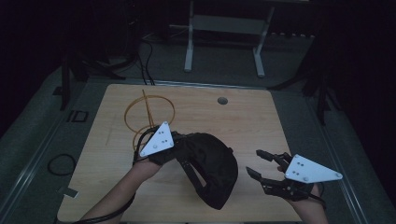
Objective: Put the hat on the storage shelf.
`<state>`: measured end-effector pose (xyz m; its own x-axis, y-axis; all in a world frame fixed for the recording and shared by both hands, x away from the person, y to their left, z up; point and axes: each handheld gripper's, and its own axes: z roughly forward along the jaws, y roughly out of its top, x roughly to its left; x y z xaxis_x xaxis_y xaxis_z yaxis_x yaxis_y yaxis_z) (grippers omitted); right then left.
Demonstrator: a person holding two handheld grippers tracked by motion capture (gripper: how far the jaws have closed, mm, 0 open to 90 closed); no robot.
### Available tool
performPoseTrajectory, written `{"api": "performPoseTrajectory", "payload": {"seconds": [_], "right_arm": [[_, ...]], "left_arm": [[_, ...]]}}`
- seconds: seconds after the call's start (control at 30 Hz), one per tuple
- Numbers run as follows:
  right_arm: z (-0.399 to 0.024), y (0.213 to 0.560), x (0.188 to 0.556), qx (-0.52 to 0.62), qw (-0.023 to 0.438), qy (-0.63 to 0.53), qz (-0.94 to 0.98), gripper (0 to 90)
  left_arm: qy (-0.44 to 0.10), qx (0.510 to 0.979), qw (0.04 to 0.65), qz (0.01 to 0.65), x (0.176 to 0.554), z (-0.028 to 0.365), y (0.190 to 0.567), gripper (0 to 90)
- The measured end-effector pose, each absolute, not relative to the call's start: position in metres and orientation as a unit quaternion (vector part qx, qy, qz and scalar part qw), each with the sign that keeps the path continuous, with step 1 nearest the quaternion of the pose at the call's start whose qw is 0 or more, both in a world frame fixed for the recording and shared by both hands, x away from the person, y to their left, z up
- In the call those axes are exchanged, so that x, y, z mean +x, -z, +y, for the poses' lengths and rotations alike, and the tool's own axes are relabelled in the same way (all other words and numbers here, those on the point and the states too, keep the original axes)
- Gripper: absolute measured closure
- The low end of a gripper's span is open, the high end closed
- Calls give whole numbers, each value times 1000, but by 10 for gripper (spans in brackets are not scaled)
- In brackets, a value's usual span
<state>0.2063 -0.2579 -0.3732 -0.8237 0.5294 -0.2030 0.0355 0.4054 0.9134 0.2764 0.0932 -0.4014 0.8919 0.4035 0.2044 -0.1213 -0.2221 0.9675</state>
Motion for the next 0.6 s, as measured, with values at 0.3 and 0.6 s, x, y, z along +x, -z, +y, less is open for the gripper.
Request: {"api": "performPoseTrajectory", "payload": {"seconds": [0.3,0.6], "right_arm": [[-227,364,199,85,198,-534,818,423],[-207,372,206,78,204,-509,833,404]], "left_arm": [[-132,746,650,65,283,94,407,899],[-118,741,657,67,282,86,405,899]]}}
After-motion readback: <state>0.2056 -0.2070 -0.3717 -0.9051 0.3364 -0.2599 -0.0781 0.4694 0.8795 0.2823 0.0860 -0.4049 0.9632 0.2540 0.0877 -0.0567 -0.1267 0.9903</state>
